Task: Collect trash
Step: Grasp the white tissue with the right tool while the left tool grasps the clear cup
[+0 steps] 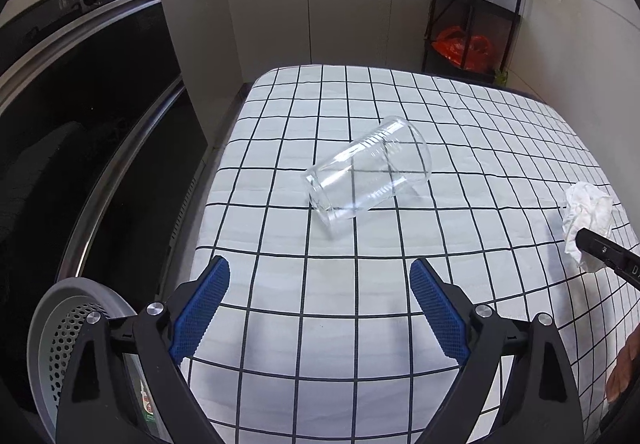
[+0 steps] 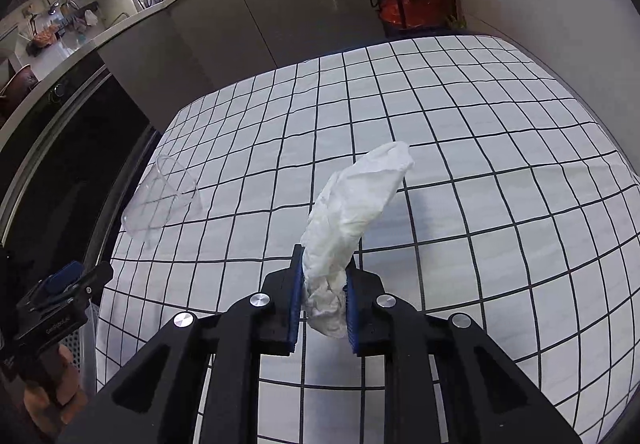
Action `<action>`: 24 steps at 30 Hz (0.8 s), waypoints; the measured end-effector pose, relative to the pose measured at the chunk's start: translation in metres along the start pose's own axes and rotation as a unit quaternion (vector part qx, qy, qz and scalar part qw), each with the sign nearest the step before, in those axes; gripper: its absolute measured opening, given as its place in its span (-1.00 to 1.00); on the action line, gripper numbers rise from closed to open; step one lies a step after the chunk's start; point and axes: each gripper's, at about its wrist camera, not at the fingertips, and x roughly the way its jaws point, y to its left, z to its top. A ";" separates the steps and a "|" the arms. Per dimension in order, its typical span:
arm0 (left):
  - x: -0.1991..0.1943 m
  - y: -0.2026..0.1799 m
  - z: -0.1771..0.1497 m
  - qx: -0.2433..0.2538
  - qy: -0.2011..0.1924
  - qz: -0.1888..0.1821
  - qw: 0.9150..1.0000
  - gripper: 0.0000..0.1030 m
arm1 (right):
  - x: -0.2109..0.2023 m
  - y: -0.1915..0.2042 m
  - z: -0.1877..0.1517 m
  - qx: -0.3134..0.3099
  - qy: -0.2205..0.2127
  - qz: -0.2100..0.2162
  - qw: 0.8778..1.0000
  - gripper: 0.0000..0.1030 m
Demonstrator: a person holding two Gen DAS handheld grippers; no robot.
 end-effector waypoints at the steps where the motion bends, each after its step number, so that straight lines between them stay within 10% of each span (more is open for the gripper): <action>1: -0.001 0.000 0.002 0.006 -0.002 0.001 1.000 0.74 | 0.001 0.000 0.001 0.001 0.002 0.004 1.000 -0.65; 24: 0.079 -0.031 0.057 0.208 0.021 -0.072 0.975 0.83 | 0.001 -0.009 0.006 0.024 0.009 0.041 0.999 -0.65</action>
